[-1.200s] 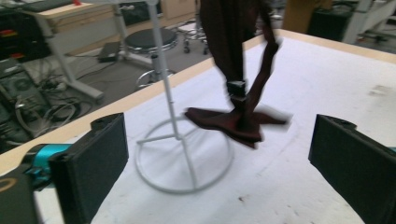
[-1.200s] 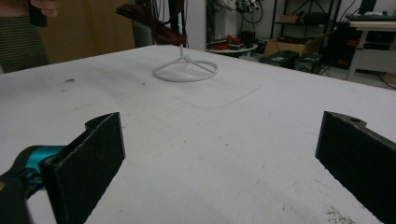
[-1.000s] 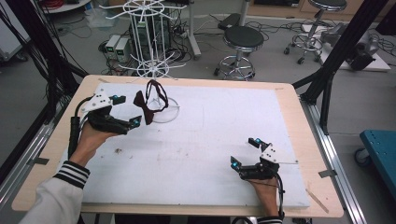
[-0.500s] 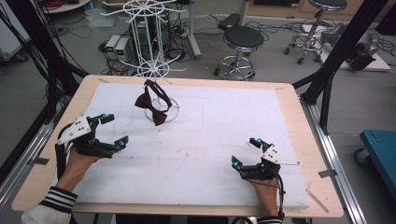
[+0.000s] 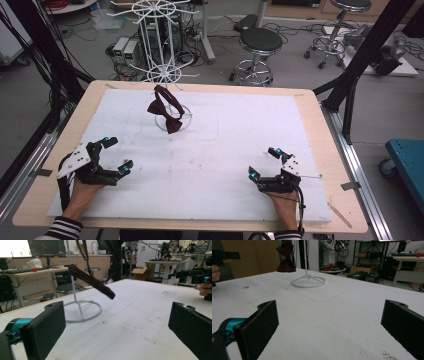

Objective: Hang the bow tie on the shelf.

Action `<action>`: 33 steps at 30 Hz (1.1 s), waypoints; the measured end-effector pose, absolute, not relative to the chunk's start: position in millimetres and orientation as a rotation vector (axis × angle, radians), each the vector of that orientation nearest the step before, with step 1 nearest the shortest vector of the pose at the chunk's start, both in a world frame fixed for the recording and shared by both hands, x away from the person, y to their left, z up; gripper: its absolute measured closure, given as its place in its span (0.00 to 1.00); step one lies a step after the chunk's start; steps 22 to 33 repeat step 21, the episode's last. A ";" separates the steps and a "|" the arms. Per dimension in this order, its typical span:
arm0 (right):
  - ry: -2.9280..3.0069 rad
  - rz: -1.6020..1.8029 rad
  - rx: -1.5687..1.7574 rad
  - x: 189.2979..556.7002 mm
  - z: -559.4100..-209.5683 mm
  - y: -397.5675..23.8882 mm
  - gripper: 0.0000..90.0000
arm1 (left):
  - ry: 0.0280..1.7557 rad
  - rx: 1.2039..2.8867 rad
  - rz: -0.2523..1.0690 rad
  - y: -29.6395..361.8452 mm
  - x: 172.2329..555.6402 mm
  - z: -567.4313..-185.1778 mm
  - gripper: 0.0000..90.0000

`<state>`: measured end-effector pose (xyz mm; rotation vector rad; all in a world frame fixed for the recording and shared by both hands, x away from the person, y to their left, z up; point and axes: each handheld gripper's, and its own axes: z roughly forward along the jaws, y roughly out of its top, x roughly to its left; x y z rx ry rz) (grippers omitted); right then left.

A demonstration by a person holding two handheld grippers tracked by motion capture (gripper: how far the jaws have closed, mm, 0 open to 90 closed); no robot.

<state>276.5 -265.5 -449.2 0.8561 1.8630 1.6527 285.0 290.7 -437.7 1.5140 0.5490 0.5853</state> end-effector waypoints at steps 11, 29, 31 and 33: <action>1.858 1.659 0.862 275.4 -449.2 -265.7 0.01 | 0.575 1.490 0.586 292.0 283.2 -452.5 0.02; 1.858 1.654 0.851 275.3 -449.4 -265.8 0.01 | 0.576 1.458 0.615 292.8 280.3 -454.3 0.02; 1.858 1.654 0.851 275.3 -449.4 -265.8 0.01 | 0.576 1.458 0.615 292.8 280.3 -454.3 0.02; 1.858 1.654 0.851 275.3 -449.4 -265.8 0.01 | 0.576 1.458 0.615 292.8 280.3 -454.3 0.02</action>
